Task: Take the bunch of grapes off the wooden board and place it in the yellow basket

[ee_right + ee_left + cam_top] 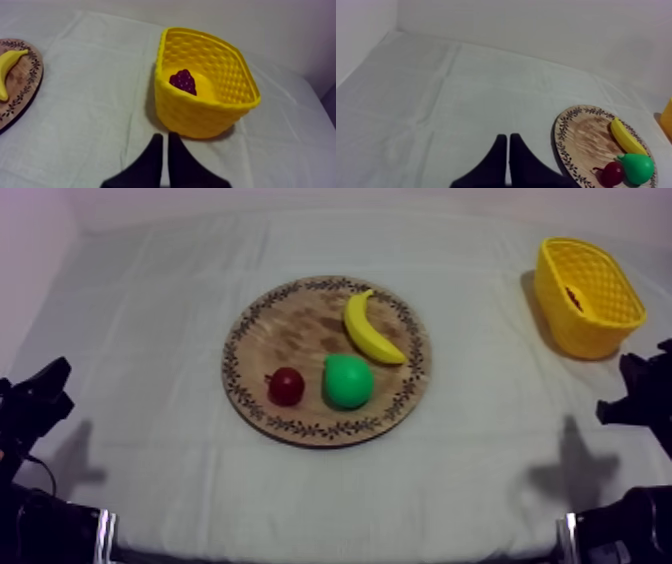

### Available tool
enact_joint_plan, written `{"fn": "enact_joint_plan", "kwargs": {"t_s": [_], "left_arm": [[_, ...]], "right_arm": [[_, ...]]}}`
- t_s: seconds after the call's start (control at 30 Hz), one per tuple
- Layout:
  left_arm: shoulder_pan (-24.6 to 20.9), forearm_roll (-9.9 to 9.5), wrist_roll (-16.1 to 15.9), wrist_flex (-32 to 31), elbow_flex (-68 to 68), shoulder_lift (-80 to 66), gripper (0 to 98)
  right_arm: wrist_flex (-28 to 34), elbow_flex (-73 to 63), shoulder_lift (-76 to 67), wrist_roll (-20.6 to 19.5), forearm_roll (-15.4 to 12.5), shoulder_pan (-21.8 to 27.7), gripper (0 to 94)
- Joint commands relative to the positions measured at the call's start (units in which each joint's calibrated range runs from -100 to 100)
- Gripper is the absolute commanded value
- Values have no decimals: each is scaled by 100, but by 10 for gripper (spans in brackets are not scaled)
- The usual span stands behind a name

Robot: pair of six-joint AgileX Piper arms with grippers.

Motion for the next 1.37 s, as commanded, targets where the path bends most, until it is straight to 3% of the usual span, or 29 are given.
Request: {"fn": "enact_joint_plan", "kwargs": {"t_s": [0.0,0.47,0.8,1.33], "left_arm": [[-1,1,0,-3,-4,0,1],[-1,1,0,-3,-4,0,1],[-1,1,0,-3,-4,0,1],[-1,1,0,-3,-4,0,1]], "right_arm": [[196,35,-397,-10,-54,21,9],[1033,99,-854,-561,121,-148,31],[1069,99,-857,-90,138,-174,5],[1070,99,-857,-46,139,-175,4]]}}
